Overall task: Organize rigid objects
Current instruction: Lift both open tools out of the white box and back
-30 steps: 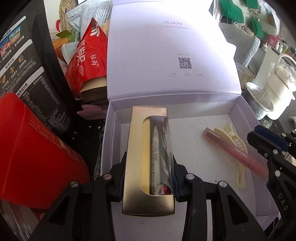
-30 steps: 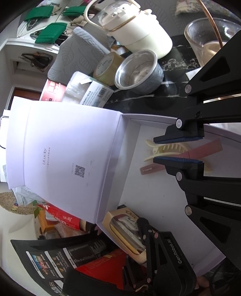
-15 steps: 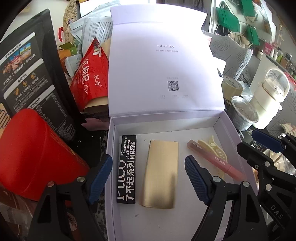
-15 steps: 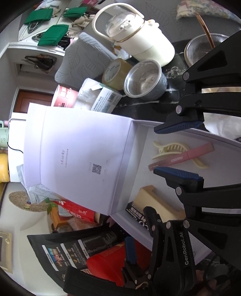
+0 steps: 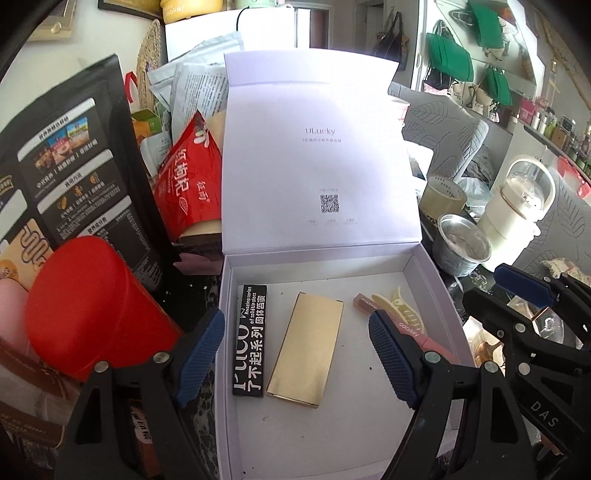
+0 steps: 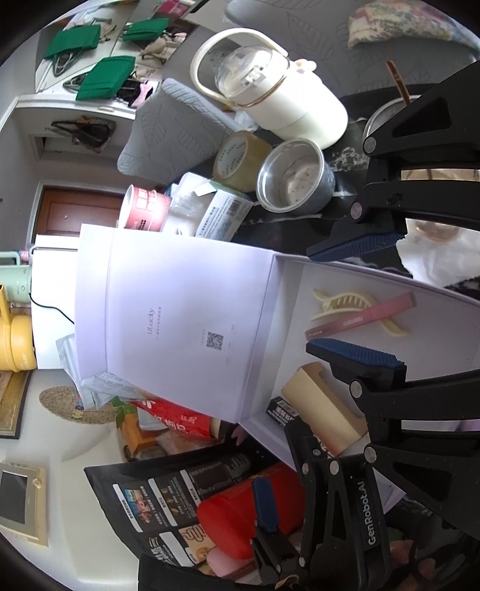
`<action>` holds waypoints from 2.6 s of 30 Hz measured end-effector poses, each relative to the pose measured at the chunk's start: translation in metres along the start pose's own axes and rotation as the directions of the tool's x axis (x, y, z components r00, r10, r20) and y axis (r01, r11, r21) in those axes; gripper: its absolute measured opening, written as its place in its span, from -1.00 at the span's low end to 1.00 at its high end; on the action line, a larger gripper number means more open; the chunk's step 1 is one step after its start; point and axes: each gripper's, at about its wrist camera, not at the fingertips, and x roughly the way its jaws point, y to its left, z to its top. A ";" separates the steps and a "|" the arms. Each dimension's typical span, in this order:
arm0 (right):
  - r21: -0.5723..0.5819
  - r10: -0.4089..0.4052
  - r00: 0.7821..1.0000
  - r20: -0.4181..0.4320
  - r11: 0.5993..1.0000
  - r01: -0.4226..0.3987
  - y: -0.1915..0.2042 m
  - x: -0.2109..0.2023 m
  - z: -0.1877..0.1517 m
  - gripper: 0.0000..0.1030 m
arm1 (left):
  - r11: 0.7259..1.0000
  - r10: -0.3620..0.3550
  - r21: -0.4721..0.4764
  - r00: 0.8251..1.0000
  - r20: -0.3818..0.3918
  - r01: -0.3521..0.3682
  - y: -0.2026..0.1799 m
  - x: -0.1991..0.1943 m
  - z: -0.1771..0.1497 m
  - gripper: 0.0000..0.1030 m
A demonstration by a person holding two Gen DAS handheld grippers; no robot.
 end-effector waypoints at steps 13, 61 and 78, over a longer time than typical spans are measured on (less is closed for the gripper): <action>-0.018 0.025 0.997 0.077 1.000 -0.024 0.010 -0.059 0.002 -0.10 | 1.000 0.010 -0.017 0.996 0.085 -0.009 -0.002 -0.063 -0.003 0.57; -0.031 0.063 0.984 0.166 0.998 -0.059 0.040 -0.206 -0.101 0.37 | 0.999 0.037 0.005 0.978 0.207 -0.039 -0.024 -0.213 -0.116 0.95; 0.057 0.062 0.991 0.114 0.996 -0.069 0.032 -0.196 -0.147 0.37 | 1.000 -0.017 0.013 0.989 0.146 0.015 -0.033 -0.197 -0.149 0.95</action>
